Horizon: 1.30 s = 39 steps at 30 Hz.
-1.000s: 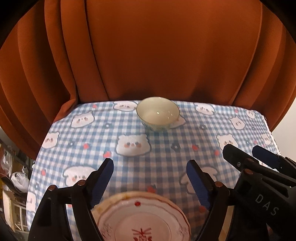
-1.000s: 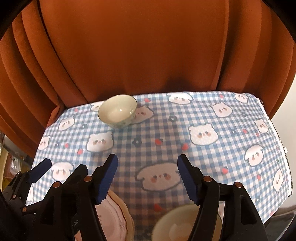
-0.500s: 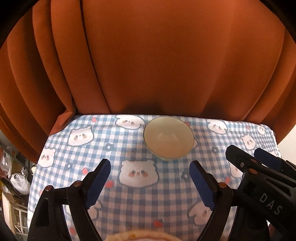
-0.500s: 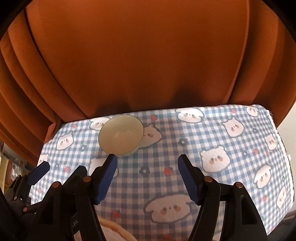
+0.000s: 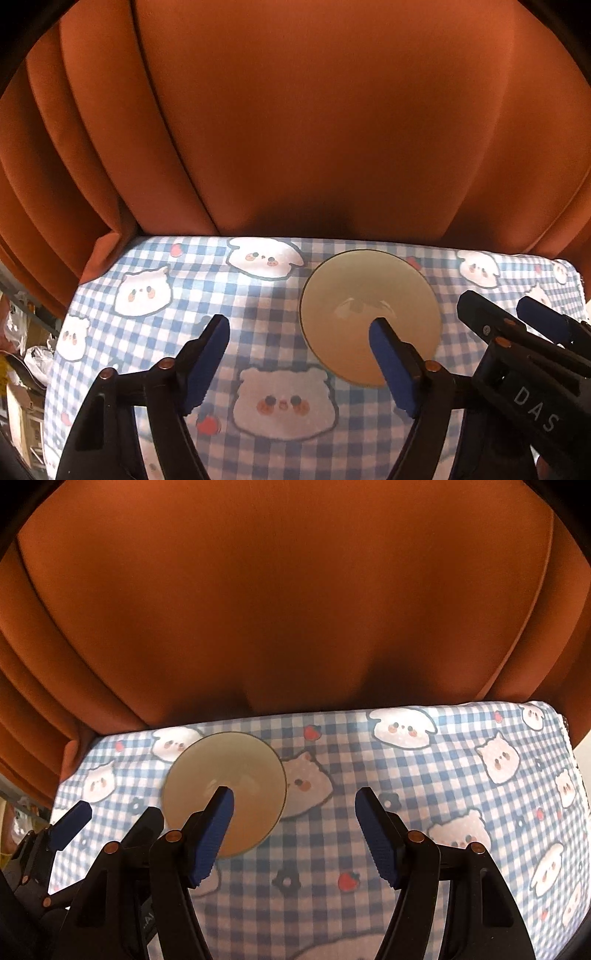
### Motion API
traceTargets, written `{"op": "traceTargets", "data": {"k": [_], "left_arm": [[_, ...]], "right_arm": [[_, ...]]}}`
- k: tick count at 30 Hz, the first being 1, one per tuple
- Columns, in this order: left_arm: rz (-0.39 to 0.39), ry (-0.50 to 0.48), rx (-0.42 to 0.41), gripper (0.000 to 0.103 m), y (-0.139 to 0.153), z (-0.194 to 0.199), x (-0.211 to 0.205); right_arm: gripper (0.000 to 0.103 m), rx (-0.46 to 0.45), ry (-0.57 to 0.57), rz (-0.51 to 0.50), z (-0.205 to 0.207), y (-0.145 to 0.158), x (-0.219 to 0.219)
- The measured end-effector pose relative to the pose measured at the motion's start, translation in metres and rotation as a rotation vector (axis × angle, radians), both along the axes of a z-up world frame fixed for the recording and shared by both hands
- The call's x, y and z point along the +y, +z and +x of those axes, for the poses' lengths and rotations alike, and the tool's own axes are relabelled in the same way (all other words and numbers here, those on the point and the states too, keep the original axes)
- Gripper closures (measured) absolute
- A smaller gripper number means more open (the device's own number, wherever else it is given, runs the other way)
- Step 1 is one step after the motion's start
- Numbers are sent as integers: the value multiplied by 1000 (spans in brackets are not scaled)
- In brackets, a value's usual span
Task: Organize plates and bowls
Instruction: 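Move both grippers to the last green-patterned bowl and grasp its rim, then lift the last bowl with both grippers and carry it toward the plate stack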
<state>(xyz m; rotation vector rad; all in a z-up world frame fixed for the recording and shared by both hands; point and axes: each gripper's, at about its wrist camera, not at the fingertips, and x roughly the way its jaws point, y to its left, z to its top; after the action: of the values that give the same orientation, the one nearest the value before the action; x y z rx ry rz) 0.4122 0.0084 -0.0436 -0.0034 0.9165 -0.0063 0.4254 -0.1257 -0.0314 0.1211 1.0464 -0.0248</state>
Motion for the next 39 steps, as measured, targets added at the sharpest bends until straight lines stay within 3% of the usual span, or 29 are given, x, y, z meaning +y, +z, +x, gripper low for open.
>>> {"op": "traceTargets", "data": {"k": [1, 6, 8, 14, 19, 21, 39], "left_arm": [[3, 13, 56, 27, -4, 5, -1], [11, 16, 74, 34, -25, 24, -2], [20, 12, 74, 36, -33, 30, -4], [18, -7, 101, 51, -53, 43, -9], [20, -21, 119, 72, -63, 49, -13], [30, -29, 121, 77, -65, 49, -15], [19, -21, 130, 79, -53, 40, -15]], "right_arm": [[32, 8, -2, 1, 6, -7, 0], [35, 25, 12, 14, 26, -28, 2], [43, 34, 26, 21, 35, -37, 4], [54, 77, 38, 40, 54, -63, 8], [66, 88, 66, 43, 63, -75, 13], [76, 89, 79, 37, 65, -77, 16], [77, 92, 89, -7, 58, -69, 20]]}}
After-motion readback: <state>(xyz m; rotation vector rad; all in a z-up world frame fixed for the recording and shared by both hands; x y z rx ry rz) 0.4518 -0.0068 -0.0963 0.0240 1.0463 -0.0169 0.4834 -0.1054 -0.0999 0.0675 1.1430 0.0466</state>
